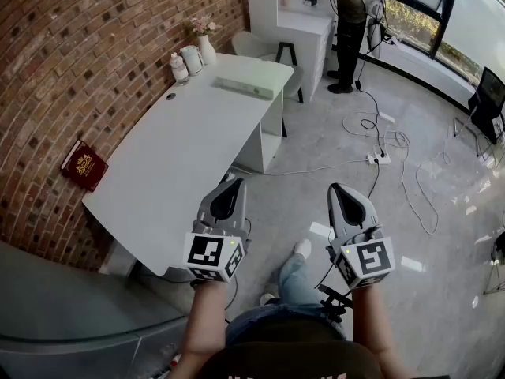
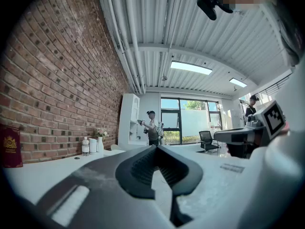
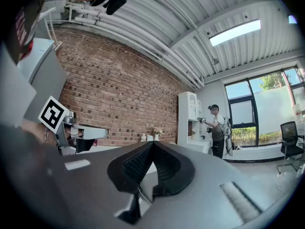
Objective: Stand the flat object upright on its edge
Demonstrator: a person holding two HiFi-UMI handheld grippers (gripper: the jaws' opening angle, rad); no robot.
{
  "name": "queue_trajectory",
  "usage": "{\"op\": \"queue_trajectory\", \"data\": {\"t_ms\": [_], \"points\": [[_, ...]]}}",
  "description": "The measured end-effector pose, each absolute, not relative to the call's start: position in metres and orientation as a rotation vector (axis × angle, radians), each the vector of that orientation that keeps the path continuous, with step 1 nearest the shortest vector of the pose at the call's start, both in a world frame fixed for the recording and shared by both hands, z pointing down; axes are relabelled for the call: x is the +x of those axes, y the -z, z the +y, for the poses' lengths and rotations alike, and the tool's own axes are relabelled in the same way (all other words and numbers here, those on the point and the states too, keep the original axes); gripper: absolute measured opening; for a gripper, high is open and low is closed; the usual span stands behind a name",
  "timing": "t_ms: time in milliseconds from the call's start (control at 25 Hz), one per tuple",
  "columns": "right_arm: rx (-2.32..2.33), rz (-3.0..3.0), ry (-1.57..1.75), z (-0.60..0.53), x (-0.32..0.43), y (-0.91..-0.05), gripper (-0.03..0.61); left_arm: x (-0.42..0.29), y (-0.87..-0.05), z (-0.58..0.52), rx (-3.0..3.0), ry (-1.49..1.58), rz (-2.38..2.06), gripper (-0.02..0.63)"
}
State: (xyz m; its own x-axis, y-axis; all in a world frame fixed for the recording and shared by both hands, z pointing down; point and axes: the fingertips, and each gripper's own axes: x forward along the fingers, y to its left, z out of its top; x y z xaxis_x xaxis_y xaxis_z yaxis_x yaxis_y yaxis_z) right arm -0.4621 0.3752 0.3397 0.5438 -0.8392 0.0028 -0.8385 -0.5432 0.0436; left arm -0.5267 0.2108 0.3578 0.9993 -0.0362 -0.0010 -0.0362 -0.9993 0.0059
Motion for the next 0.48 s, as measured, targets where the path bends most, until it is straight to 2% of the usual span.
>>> {"op": "queue_trajectory", "data": {"t_ms": [480], "points": [[2.75, -1.439, -0.033, 0.377, -0.431, -0.359, -0.003, -0.498, -0.361, 0.205, 3.109, -0.018, -0.076, 0.0]]}}
